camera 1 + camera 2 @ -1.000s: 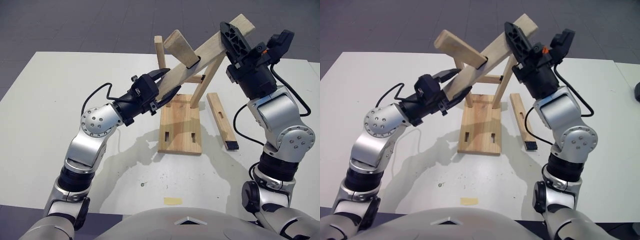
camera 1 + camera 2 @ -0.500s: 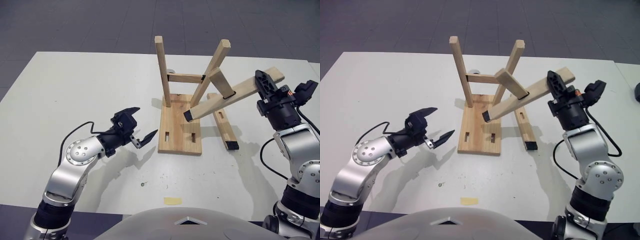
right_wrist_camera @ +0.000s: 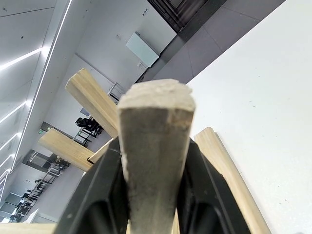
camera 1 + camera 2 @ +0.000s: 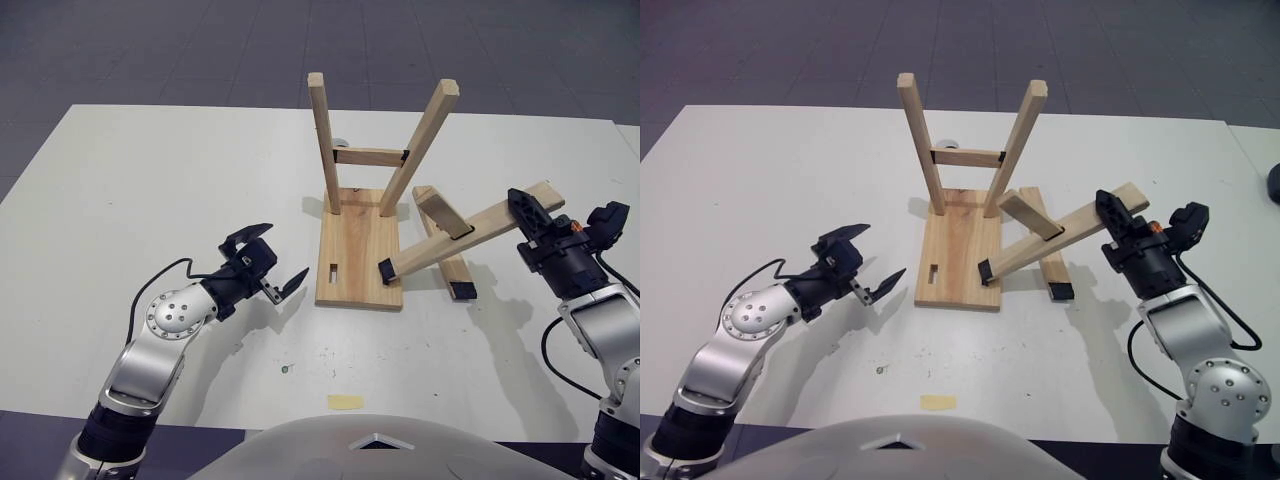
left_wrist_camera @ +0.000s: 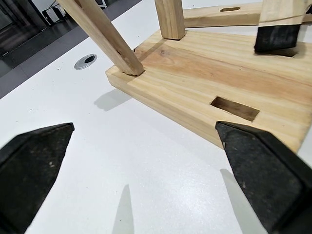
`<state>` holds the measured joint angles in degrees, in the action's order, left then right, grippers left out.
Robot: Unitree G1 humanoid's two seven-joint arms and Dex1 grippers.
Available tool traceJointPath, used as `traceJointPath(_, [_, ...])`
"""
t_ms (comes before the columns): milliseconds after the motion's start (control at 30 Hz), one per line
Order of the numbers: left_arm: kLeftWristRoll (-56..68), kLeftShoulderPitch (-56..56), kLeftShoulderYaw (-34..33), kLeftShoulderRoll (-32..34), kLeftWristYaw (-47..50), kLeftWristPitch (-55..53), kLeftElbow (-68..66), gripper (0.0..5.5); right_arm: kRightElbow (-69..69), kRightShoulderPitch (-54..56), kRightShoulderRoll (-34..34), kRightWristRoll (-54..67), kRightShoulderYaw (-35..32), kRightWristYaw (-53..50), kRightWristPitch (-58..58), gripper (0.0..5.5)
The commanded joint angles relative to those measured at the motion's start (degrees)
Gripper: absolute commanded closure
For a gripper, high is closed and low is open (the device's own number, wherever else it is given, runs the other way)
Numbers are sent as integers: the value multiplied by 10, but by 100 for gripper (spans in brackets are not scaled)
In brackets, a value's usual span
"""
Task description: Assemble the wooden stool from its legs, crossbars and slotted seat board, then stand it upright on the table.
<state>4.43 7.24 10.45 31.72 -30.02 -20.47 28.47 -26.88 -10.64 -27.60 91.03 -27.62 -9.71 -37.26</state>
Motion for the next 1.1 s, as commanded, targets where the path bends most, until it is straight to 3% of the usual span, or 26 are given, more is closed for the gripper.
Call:
traceJointPath(33, [-13,3,5,-4,4,6,-1,10,14,-29,-28,-35,5,-3,-24,450])
traceJointPath(200, [-31,5,9,-5,6,12,-4,10,41,-32,-45,-104,10,8,-12,448])
traceJointPath(367, [-42,-7,19,-10,1,13,-10,10,13,-12,-66,-268,79,28,32,447])
traceJointPath(767, [-56,-28,38,-6,-11,17,-20,10,-16,26,-88,-463,162,89,113,447])
traceJointPath(1100, [-69,-33,36,-3,-20,28,-35,10,-6,40,-81,-505,177,125,91,447])
